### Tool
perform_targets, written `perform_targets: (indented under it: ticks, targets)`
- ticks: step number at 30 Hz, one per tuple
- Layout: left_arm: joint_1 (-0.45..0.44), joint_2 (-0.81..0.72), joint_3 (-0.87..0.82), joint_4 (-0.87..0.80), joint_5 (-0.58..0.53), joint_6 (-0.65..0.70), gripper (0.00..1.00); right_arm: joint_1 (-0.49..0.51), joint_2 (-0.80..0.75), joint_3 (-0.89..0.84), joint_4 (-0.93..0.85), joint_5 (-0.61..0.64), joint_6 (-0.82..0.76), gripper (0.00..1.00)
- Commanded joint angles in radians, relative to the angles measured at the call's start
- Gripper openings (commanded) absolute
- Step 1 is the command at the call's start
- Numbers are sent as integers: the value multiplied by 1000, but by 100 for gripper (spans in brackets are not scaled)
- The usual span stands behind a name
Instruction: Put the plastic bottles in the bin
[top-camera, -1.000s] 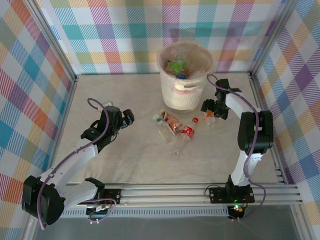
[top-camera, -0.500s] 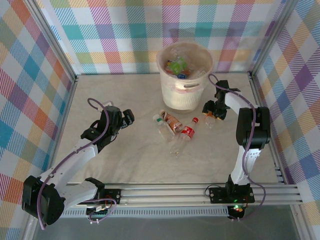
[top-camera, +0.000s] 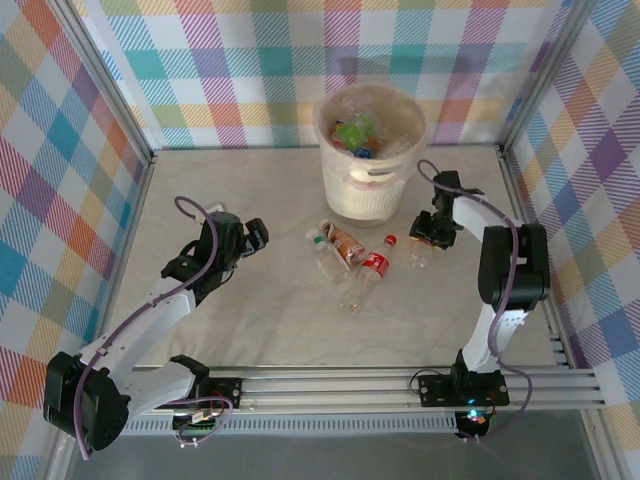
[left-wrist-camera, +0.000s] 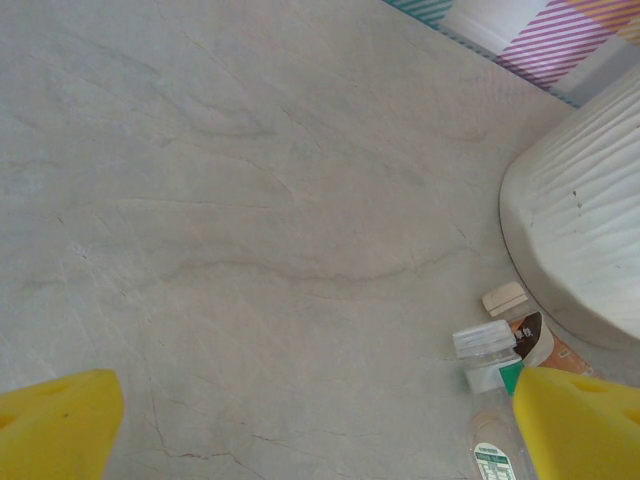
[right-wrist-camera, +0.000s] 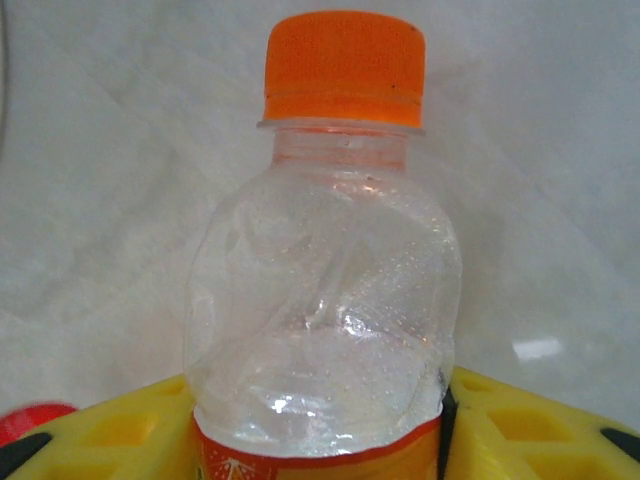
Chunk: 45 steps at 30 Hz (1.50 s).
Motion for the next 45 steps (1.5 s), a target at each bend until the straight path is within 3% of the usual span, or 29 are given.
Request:
perform_targets:
  ticks: [1,9,16,21,30,45]
  targets:
    - [21,-23,-3,17,-11,4,100,-3,-104,-38,-23,32,32,51]
    - [21,-19,-5,20,-9,4,100,-4,-339,-49,-118,113,49,45]
    - [21,-9,-6,20,5,-2,100,4,-514,72,-193,136,23,40]
    - [21,-2,-5,20,10,-1,100,39,-549,217,-227,145,-9,39]
    - [21,0,-3,20,15,-1,100,160,-410,560,-255,217,-146,39]
    - [21,-9,2,20,9,1,100,236,38,1141,-254,272,-350,40]
